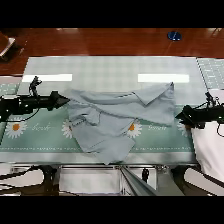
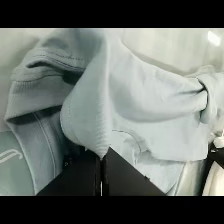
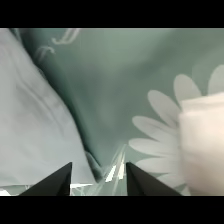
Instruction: Fold the shirts.
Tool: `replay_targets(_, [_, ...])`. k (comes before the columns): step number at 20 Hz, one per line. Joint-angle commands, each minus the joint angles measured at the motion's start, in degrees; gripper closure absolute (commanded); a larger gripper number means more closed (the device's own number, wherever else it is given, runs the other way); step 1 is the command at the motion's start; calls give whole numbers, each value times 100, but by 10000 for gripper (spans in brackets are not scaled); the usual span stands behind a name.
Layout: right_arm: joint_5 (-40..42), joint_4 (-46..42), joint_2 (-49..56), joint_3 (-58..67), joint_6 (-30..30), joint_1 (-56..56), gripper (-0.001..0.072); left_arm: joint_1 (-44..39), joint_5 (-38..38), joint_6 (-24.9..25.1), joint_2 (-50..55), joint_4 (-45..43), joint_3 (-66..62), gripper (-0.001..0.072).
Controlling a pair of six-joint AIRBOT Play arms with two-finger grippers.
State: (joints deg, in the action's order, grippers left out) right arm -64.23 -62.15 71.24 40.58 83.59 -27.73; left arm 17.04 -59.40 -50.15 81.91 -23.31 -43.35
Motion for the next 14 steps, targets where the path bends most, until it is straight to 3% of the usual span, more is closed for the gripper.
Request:
replay_targets(1, [-103, 258, 330, 2, -212, 11, 308, -4, -44, -2, 2, 0, -24, 694])
replay_targets(7, [46, 1121, 896, 199, -503, 566, 311, -4, -42, -4, 2, 0, -24, 694])
replay_targets(8, [39, 1178, 979, 407, -511, 713, 364, -4, -63, -7, 2, 2, -24, 694])
replay_targets(10, [-85, 1204, 1049, 855, -651, 955, 652, -4, -155, -4, -7, 57, -28, 694])
replay_targets(11, [-212, 1298, 1047, 1115, -868, 1067, 694, 9, -293, 0, -31, 144, -98, 694])
replay_targets(14, [-901, 1318, 977, 2457, -868, 1182, 695, 20, -975, -4, -321, 503, -938, 695])
